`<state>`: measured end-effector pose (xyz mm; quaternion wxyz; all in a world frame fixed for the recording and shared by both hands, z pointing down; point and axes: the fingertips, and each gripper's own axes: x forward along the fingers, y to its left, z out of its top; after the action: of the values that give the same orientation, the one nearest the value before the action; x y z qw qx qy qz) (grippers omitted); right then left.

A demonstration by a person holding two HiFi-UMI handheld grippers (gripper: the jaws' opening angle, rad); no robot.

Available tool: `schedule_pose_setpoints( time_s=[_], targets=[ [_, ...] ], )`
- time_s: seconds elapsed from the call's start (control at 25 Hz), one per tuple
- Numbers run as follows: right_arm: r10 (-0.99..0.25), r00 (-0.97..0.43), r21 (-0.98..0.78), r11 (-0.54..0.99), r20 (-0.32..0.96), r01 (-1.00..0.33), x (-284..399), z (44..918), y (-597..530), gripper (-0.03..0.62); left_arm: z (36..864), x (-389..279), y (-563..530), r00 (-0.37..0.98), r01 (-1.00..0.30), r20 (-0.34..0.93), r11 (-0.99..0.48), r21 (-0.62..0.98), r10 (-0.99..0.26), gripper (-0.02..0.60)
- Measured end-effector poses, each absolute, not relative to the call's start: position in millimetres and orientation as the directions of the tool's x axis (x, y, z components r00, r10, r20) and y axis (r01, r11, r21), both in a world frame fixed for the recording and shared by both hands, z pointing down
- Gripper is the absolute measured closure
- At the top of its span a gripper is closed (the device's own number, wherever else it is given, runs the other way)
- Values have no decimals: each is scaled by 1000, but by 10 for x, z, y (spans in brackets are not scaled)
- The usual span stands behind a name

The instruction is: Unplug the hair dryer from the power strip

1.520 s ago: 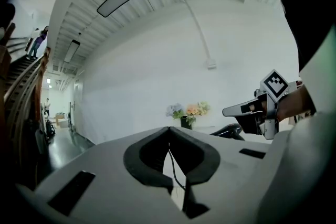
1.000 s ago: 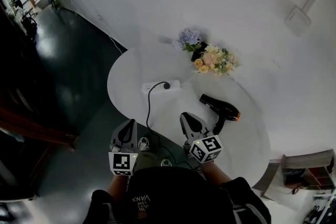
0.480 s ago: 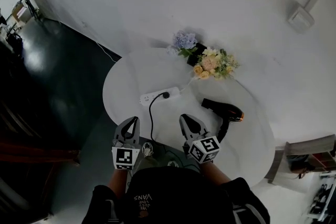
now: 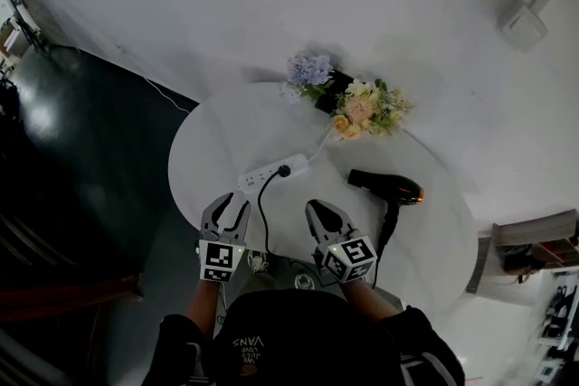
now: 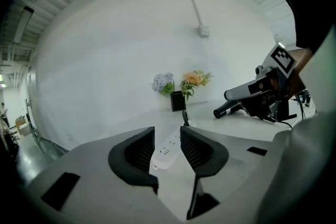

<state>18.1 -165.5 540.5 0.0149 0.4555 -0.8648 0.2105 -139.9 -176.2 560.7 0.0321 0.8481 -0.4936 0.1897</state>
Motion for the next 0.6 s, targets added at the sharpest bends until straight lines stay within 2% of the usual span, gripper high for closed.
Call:
schedule_pose_setpoints(
  time_s=[0.12,0.28,0.6],
  targets=[
    [-791,-562,-353,468,241,-810,159,5493,-1750,548,5730,-1377,-1882,462,-831,389,-542,-125,-797,401],
    [-791,-555,-356,456,259,-816,90,5597,-1840,548,5871,-1330,-2021,495,-782,430,-603,-158,-755,298],
    [-776,-552,-352,447,304,-822,-42,5900,-2055,548,6238,-1280,-2287,561,-637,541,-744,-201,-627,270]
  ],
)
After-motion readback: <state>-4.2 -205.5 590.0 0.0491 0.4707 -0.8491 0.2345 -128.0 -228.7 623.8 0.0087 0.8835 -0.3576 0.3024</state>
